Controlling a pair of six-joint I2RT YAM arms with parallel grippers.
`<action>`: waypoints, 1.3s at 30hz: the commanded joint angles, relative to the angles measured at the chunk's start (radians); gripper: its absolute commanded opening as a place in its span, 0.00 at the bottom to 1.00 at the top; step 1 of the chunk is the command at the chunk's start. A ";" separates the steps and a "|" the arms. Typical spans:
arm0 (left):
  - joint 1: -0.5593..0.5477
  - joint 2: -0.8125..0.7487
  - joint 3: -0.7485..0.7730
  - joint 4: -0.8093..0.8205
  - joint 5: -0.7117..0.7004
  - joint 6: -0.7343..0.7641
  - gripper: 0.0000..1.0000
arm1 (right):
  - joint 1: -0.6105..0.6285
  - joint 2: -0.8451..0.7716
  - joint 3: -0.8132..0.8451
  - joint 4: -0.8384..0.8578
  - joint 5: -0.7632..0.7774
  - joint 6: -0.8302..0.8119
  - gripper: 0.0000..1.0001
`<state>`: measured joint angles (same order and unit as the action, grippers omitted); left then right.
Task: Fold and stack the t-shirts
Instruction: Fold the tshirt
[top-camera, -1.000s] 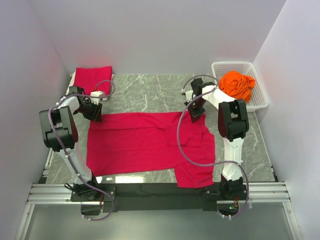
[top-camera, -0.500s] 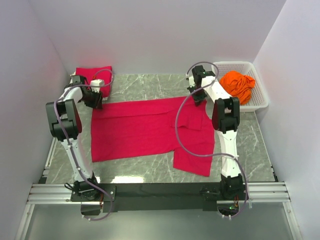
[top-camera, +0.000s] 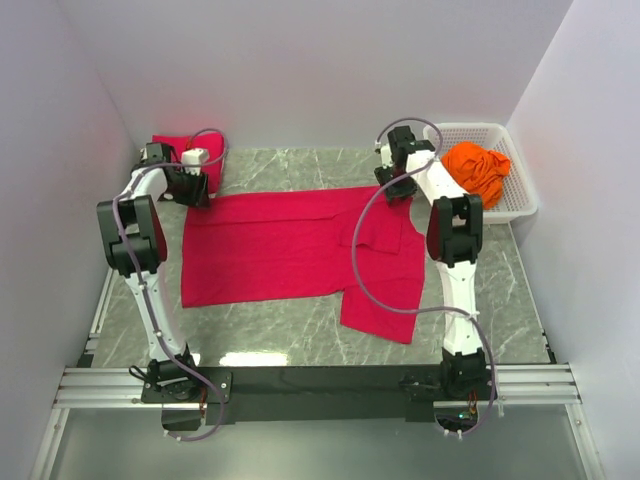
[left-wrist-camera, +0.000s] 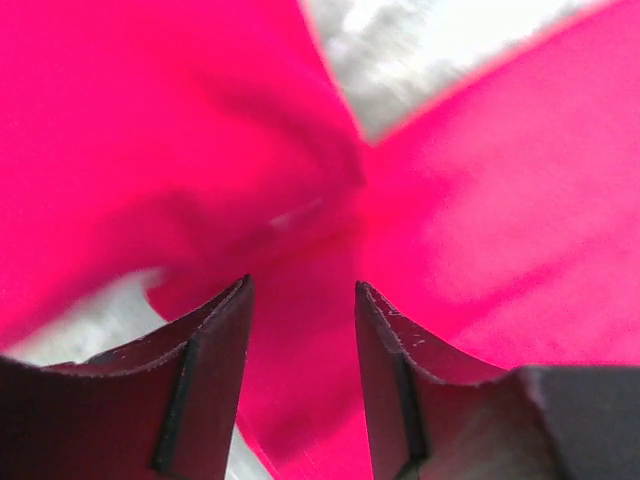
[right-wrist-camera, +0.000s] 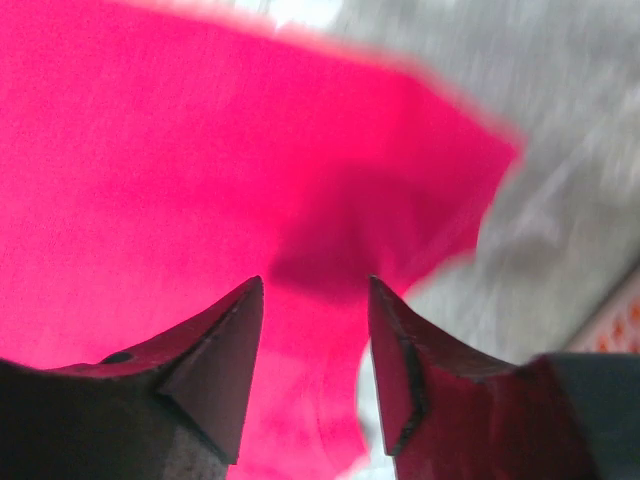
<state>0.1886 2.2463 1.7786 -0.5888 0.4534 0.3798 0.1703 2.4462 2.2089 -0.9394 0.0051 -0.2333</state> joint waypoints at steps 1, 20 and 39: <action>0.006 -0.192 -0.059 0.001 0.105 0.013 0.52 | -0.011 -0.261 -0.098 0.036 -0.086 -0.035 0.56; 0.241 -0.698 -0.694 -0.401 0.260 0.691 0.54 | 0.052 -0.915 -1.075 -0.033 -0.186 -0.584 0.45; 0.241 -0.863 -0.958 -0.215 0.134 0.789 0.60 | 0.113 -0.803 -1.244 0.237 -0.027 -0.609 0.55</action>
<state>0.4305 1.3979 0.8200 -0.8463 0.5953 1.1400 0.2790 1.6028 0.9619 -0.7090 -0.0452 -0.8314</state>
